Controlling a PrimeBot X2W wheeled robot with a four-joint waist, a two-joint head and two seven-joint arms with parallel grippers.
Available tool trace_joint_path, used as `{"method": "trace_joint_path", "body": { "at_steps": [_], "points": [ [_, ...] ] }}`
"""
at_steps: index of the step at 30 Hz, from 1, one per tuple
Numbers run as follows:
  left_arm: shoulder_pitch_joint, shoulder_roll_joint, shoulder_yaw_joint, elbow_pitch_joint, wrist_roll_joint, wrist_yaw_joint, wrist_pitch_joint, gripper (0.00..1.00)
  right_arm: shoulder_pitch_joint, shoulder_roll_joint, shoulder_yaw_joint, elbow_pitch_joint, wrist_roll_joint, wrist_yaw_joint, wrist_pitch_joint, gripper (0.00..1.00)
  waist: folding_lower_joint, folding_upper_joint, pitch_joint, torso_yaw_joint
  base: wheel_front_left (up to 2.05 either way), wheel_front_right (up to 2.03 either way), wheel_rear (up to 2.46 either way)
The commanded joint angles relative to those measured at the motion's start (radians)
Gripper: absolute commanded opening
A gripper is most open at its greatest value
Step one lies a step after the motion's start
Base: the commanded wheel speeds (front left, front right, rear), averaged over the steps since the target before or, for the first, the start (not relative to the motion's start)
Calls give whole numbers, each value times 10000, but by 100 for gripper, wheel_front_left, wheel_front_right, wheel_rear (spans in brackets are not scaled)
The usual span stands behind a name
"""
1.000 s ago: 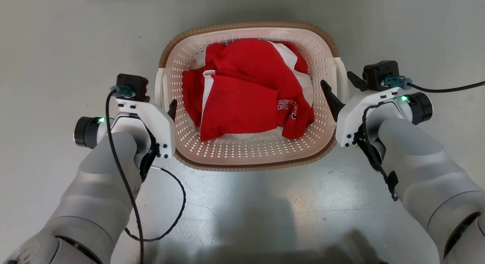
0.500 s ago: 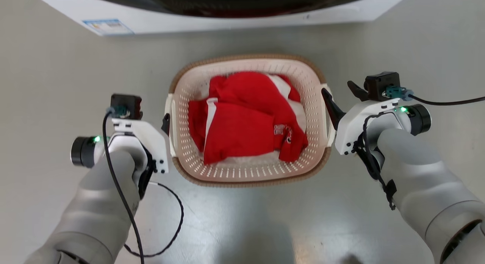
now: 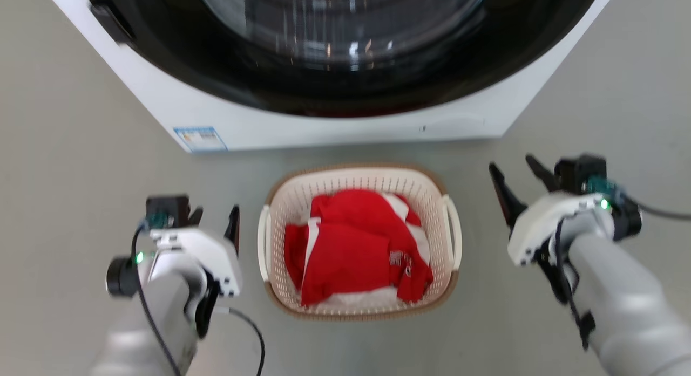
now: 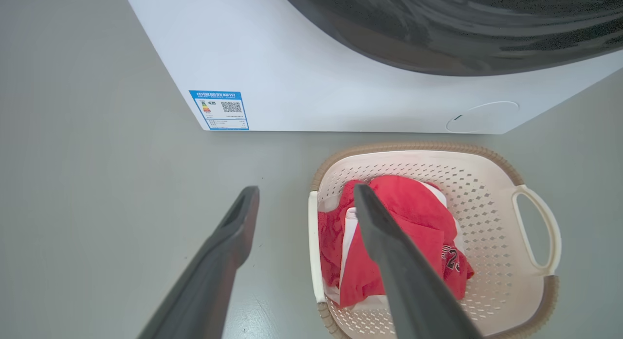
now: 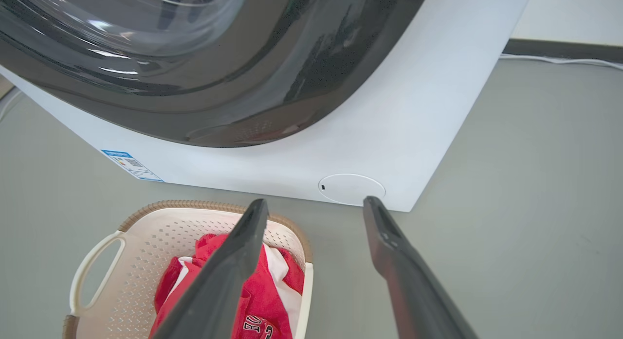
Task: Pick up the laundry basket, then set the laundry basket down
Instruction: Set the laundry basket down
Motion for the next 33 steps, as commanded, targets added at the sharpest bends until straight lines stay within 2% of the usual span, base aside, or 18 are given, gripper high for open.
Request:
{"method": "trace_joint_path", "body": {
  "at_steps": [1,7,14,26,33],
  "points": [
    [557,441,559,-473,173,173,-106,100,823,44,-422,-484,-670,58,-136,100,0,0,-1122,29,0,0,0],
    [2217,682,1912,-1960,809,378,-107,100,2562,221,-2221,-1799,-2595,58,-137,100,0,0,-2515,47,0,0,0],
    [3932,686,3266,-3526,1809,476,-108,100,4245,513,-3501,-3397,-3938,58,-137,100,0,0,-3746,172,0,0,0],
    [5906,550,5315,-5878,3439,517,-108,100,5914,677,-4514,-5816,-5145,58,-137,100,0,0,-4280,125,0,0,0],
    [7090,107,6541,-7123,4245,436,-108,100,7064,920,-5153,-7311,-5515,58,-137,100,0,0,-4468,8,0,0,0]
  ]
}}
